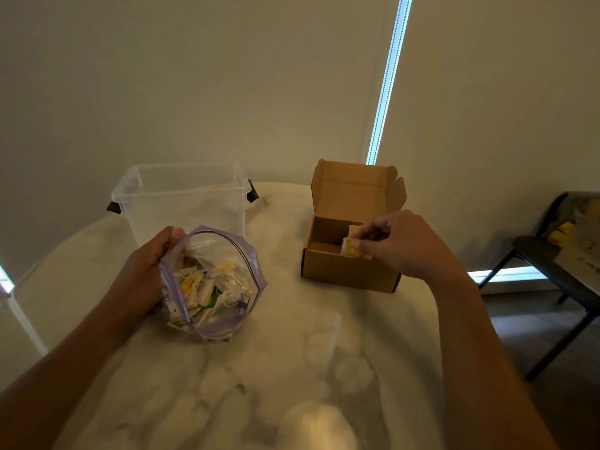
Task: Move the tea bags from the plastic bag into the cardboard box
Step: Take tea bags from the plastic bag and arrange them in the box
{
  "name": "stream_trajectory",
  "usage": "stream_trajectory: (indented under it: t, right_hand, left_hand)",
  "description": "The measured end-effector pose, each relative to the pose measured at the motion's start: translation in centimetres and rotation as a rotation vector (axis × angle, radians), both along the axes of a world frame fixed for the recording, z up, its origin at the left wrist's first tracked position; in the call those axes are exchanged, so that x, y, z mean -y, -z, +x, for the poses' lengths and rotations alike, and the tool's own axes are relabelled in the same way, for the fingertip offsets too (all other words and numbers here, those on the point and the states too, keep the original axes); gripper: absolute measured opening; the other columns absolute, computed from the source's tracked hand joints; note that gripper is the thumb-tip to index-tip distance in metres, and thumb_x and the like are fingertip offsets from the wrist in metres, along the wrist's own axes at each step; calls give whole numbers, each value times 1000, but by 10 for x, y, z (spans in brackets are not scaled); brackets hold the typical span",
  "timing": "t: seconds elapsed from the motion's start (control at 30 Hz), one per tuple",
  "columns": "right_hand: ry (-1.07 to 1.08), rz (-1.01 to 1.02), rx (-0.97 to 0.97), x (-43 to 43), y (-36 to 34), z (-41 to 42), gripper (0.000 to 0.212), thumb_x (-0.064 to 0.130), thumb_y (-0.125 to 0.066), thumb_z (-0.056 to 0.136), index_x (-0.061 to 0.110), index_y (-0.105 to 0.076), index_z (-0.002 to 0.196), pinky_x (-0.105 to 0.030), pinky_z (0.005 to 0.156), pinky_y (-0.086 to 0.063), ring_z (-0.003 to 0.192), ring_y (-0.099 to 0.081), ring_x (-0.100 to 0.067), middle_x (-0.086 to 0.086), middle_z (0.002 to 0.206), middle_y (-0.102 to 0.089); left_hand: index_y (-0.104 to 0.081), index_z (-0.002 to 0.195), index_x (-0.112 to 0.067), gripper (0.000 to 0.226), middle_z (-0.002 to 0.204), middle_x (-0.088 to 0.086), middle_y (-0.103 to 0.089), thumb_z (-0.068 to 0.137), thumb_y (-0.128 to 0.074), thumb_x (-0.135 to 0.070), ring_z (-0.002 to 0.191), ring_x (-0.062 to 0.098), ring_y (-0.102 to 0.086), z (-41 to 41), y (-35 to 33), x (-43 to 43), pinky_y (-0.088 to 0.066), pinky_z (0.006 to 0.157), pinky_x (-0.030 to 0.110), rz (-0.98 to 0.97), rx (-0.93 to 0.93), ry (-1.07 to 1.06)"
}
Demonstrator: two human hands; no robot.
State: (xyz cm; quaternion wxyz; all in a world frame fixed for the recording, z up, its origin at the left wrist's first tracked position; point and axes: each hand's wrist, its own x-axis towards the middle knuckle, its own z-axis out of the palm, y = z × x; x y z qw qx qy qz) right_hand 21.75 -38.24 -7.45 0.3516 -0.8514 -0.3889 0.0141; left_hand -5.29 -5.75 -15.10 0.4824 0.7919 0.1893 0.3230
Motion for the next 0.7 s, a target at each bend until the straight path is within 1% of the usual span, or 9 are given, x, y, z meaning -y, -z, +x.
stream_trajectory:
  t: [0.07, 0.13, 0.3, 0.37, 0.43, 0.47, 0.57, 0.63, 0.7]
  right_hand:
    - [24, -139, 58, -4, 2, 4, 15, 35, -81, 93, 31, -82, 107, -15, 65, -43, 89, -64, -4, 15, 95, -70]
    - [77, -188, 113, -9, 3, 9, 17, 34, -82, 93, 29, -83, 109, -17, 63, -43, 87, -66, -6, 10, 95, -74]
    - [188, -197, 194, -17, 6, 16, 18, 32, -85, 89, 28, -83, 107, -18, 59, -39, 85, -64, -7, 5, 102, -77]
    - [198, -178, 182, -19, 9, 17, 22, 33, -87, 88, 29, -82, 108, -18, 59, -39, 85, -62, -6, 5, 104, -76]
    - [195, -118, 147, -19, 12, 15, 25, 35, -87, 87, 29, -81, 111, -17, 61, -39, 85, -62, -4, 8, 102, -75]
    - [189, -71, 139, -18, 13, 14, 25, 35, -86, 88, 30, -80, 112, -16, 62, -38, 84, -61, -2, 9, 101, -74]
    - [116, 74, 141, -20, 8, 0, 20, 39, -83, 90, 34, -79, 109, -16, 68, -39, 86, -60, -3, 13, 102, -73]
    - [1, 125, 102, -26, 4, -18, 15, 45, -82, 89, 39, -79, 103, -16, 70, -41, 89, -63, -4, 19, 99, -72]
    - [-156, 162, 61, -36, -1, -44, 13, 44, -81, 89, 39, -80, 101, -8, 70, -46, 91, -66, 0, 23, 94, -73]
  left_hand:
    - [-64, 95, -22, 33, 94, 12, -67, 95, -56, -54, 90, 26, -61, 0, 0, 0, -49, 89, 47, 42, -17, -2]
    - [-64, 93, -28, 16, 90, 2, -67, 96, -58, -42, 89, 27, -63, 0, 1, 0, -52, 88, 47, 104, -42, 3]
    - [-64, 97, -26, 29, 91, 1, -69, 98, -53, -53, 96, 39, -67, 1, 0, 0, -58, 92, 57, 114, -38, 13]
    - [-64, 98, -29, 14, 92, -4, -71, 107, -59, -38, 95, 27, -70, 1, 3, -4, -59, 92, 53, 142, -77, 4]
    - [-64, 98, -37, 26, 93, -14, -71, 113, -61, -16, 84, 3, -68, 2, 5, -4, -58, 86, 41, 180, -99, -34]
    - [-65, 97, -39, 31, 93, -16, -71, 112, -61, -12, 82, -2, -66, 1, 4, -3, -56, 84, 37, 184, -100, -44]
    - [-63, 101, -24, 15, 99, -7, -70, 114, -59, -20, 87, 2, -64, -2, 0, 4, -54, 86, 35, 179, -96, -37]
    - [-62, 103, -15, 18, 100, 0, -69, 116, -55, -25, 90, 9, -63, -3, -2, 7, -53, 86, 36, 137, -79, -44]
    - [-61, 103, -13, 23, 102, 6, -68, 118, -53, -28, 92, 14, -61, -3, -5, 12, -51, 85, 38, 112, -60, -46]
